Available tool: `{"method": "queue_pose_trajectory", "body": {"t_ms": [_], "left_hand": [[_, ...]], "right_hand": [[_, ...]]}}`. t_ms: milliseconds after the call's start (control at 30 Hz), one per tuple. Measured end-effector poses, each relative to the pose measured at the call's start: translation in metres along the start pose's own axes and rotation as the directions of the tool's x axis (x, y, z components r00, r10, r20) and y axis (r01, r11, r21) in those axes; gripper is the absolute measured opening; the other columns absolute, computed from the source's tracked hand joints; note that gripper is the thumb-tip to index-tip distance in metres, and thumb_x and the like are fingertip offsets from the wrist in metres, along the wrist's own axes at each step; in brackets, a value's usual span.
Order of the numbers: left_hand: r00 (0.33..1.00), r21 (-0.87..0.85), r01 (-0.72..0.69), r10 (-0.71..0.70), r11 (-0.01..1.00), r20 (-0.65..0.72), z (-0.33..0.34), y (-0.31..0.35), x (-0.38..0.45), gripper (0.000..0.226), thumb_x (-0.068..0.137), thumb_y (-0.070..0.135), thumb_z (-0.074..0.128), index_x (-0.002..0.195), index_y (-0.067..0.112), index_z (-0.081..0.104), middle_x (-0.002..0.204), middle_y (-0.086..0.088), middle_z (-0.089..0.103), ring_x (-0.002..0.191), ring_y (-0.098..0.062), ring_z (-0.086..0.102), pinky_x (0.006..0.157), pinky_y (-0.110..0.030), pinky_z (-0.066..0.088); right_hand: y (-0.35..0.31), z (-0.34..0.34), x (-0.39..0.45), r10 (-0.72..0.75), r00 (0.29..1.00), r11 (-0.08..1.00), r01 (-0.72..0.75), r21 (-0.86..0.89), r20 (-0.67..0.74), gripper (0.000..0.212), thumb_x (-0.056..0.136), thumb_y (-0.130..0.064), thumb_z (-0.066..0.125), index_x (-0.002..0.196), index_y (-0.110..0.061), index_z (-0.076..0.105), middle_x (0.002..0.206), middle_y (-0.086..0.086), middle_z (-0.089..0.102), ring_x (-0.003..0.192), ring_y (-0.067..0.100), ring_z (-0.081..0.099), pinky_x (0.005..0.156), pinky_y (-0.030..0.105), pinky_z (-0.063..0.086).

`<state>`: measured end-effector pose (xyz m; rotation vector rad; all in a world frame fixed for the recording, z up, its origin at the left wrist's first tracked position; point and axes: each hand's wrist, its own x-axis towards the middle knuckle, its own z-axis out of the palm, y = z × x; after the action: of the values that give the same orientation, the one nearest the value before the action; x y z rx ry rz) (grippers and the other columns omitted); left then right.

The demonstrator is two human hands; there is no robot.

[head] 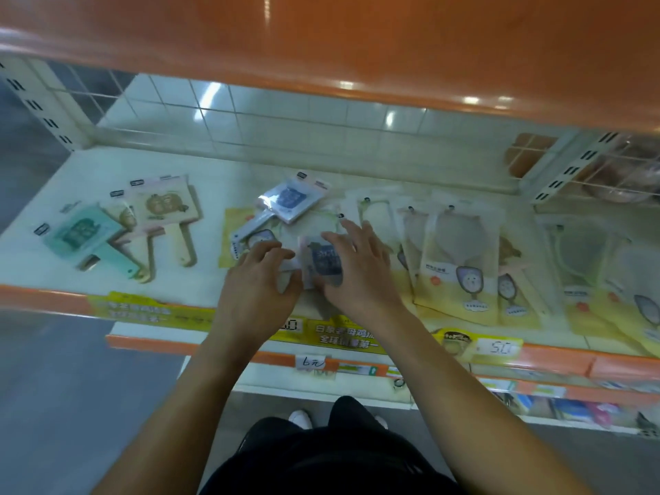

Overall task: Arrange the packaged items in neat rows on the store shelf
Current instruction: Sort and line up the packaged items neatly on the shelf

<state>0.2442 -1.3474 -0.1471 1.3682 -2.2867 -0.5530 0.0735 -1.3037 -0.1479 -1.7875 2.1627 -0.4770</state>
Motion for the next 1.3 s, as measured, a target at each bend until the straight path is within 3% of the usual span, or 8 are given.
{"method": "queue_pose_trajectory", "body": {"t_ms": [133,300,467,700,867,1067,1300], "left_hand": [[1.000,0.000,0.025,-0.025,1.000,-0.015,-0.007,-0.003,-0.007,0.042,0.085,0.042,0.052,0.115,0.015,0.064,0.125,-0.004,0.058,0.113,-0.027,0.057,0.089,-0.045,0.050],[0.997,0.018,0.054,-0.053,0.998,-0.049,-0.010,-0.001,-0.019,0.045,0.085,0.043,0.047,0.114,0.014,0.065,0.124,-0.006,0.058,0.108,-0.030,0.059,0.085,-0.046,0.051],[0.997,0.051,0.062,-0.060,0.997,-0.053,-0.006,0.007,-0.024,0.053,0.085,0.050,0.040,0.115,0.014,0.064,0.126,-0.005,0.056,0.110,-0.029,0.058,0.083,-0.048,0.052],[0.997,0.058,0.062,-0.059,0.996,-0.045,0.002,0.025,-0.020,0.042,0.085,0.041,0.051,0.115,0.014,0.064,0.124,-0.006,0.057,0.111,-0.029,0.057,0.084,-0.048,0.051],[0.998,0.050,0.049,-0.047,0.998,-0.040,0.008,0.036,-0.016,0.038,0.085,0.036,0.054,0.112,0.013,0.066,0.123,-0.006,0.058,0.105,-0.029,0.060,0.085,-0.043,0.051],[1.000,0.037,0.000,0.001,0.999,-0.015,0.018,0.043,-0.009,0.041,0.085,0.038,0.052,0.113,0.012,0.065,0.123,-0.007,0.058,0.092,-0.029,0.064,0.078,-0.042,0.053],[0.999,0.081,-0.024,0.026,0.996,-0.030,0.016,0.041,0.004,0.044,0.086,0.041,0.047,0.116,0.013,0.063,0.120,-0.006,0.059,0.101,-0.031,0.060,0.080,-0.042,0.052]], "right_hand": [[-0.002,0.001,0.005,-0.043,0.997,0.999,0.045,-0.027,0.063,0.073,0.084,-0.038,0.066,0.148,-0.032,0.031,0.162,-0.002,0.008,0.150,0.030,-0.008,0.120,0.053,0.006],[0.001,0.003,0.005,-0.091,0.987,0.993,0.100,-0.062,0.133,0.081,0.080,-0.055,0.066,0.149,-0.036,0.027,0.162,-0.001,0.009,0.150,0.031,-0.007,0.120,0.055,0.001],[0.007,0.000,0.004,-0.116,0.984,0.988,0.129,-0.087,0.138,0.079,0.084,-0.049,0.065,0.150,-0.034,0.024,0.162,0.001,0.007,0.149,0.032,-0.010,0.120,0.055,-0.004],[0.028,-0.012,0.002,-0.123,0.982,0.984,0.140,-0.112,0.145,0.077,0.086,-0.042,0.064,0.151,-0.033,0.025,0.164,-0.003,0.004,0.149,0.031,-0.013,0.119,0.056,-0.005],[0.043,-0.019,-0.002,-0.098,0.989,0.986,0.112,-0.123,0.114,0.061,0.092,-0.033,0.056,0.148,-0.034,0.033,0.164,-0.002,0.004,0.149,0.033,-0.013,0.119,0.056,-0.007],[0.051,-0.031,-0.011,-0.006,0.996,0.999,0.008,-0.032,0.089,0.053,0.095,-0.020,0.048,0.146,-0.032,0.038,0.162,0.000,0.011,0.150,0.032,-0.005,0.121,0.051,-0.002],[0.045,-0.035,-0.012,0.062,0.998,0.996,-0.062,0.062,-0.001,0.048,0.094,-0.029,0.053,0.141,-0.024,0.044,0.150,0.004,0.032,0.141,0.029,0.025,0.116,0.044,0.025]]}}
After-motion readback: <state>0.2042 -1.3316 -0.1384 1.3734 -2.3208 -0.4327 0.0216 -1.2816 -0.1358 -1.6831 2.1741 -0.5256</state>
